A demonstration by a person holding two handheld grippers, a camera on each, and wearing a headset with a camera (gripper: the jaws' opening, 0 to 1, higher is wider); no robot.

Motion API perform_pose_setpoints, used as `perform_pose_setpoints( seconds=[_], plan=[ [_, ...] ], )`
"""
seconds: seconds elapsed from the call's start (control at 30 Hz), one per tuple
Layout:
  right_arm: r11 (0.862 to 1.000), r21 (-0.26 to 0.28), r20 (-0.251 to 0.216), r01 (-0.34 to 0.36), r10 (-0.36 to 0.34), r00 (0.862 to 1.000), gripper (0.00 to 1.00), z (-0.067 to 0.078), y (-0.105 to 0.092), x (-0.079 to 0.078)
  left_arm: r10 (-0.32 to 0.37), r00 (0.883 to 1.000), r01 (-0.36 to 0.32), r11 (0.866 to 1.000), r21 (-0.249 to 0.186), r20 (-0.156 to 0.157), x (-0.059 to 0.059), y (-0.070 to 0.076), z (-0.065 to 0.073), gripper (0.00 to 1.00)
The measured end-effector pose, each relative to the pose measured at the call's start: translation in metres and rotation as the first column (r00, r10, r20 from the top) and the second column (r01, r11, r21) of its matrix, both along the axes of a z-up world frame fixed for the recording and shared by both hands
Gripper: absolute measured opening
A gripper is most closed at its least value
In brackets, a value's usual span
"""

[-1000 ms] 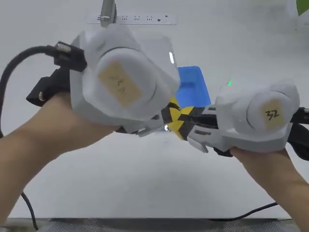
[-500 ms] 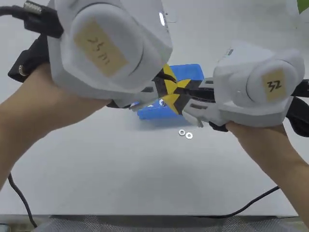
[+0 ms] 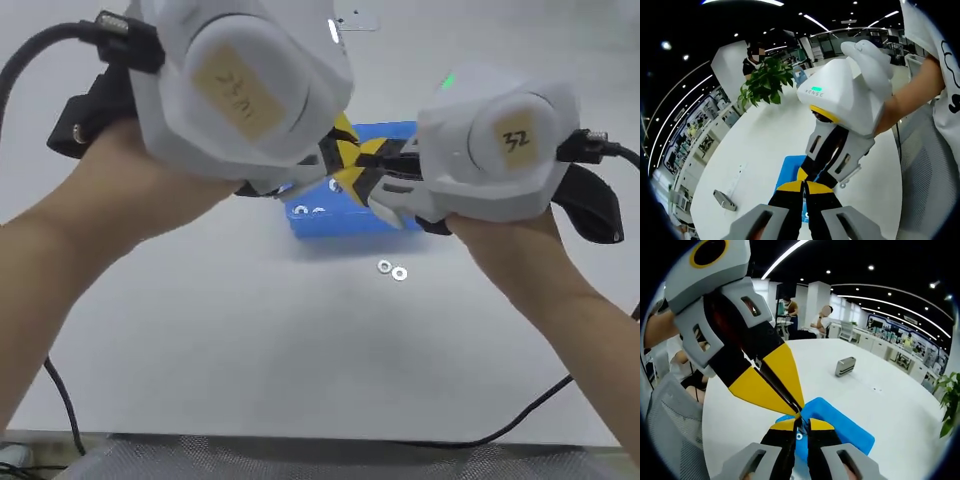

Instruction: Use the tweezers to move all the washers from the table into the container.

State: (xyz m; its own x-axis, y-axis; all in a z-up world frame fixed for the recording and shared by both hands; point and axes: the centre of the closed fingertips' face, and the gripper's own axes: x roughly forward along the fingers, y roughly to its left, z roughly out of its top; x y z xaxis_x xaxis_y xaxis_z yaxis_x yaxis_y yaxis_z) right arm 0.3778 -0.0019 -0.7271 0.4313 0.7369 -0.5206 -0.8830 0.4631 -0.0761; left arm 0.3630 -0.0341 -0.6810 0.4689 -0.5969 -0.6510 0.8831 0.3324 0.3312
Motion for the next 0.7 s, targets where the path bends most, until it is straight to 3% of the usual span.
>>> perform_pose_setpoints(
  seconds=[0.4,0.7],
  plan=[
    [0.999,-0.049,-0.035,0.02,-0.022,0.999,0.04,-0.027,-0.001,0.012,-0.011,1.0,0.011,1.0,0.008,-0.023,0.015,0.003,-0.028,0.0],
    [0.995,-0.103,-0.045,0.015,-0.02,0.999,0.04,-0.042,0.004,0.011,-0.014,0.999,0.014,1.0,0.004,-0.05,0.015,0.008,-0.041,0.0]
  ],
)
